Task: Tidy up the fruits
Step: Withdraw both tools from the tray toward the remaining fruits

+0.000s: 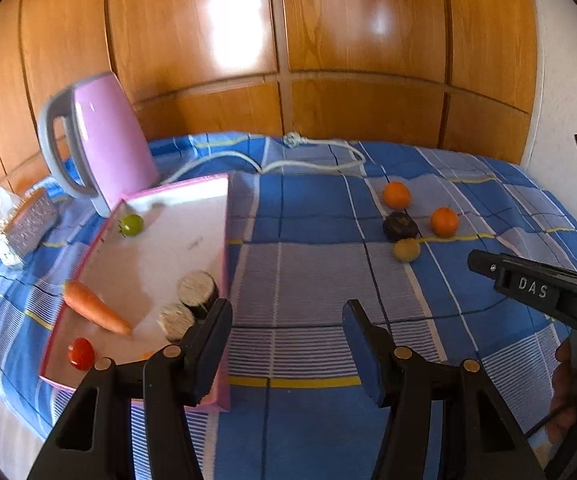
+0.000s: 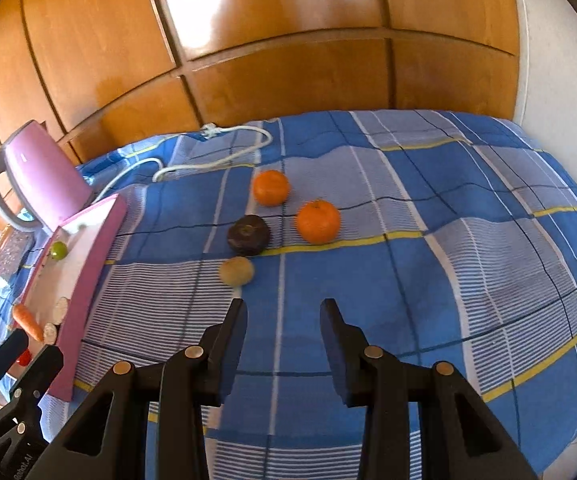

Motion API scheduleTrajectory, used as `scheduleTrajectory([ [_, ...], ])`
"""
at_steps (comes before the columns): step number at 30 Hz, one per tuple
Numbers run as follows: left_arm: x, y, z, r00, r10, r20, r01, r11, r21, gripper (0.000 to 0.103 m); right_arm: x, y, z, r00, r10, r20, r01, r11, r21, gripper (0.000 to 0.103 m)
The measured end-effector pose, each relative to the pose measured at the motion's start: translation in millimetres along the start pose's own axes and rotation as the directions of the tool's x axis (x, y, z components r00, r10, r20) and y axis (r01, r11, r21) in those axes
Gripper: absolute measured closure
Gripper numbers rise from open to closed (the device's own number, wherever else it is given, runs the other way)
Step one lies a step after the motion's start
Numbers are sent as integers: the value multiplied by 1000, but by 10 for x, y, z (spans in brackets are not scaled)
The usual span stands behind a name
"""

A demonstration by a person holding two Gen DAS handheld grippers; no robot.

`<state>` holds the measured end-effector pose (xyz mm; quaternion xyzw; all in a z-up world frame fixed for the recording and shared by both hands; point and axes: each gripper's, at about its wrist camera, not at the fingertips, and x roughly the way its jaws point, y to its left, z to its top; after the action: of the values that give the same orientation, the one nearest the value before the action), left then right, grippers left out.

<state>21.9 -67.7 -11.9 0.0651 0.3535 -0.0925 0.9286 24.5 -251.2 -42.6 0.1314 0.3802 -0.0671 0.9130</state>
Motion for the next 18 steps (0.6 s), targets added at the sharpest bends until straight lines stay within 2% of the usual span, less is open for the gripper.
scheduleTrajectory([
  [9,226,-140,-34,994,-84,-69,85,996,12,45,110,-244,-23,999,-42,-30,43,998,45,65],
  [18,438,-243,-89,986,-111,-125,114,993,16,45,260,-372,-87,995,-59,-78,64,996,56,65],
])
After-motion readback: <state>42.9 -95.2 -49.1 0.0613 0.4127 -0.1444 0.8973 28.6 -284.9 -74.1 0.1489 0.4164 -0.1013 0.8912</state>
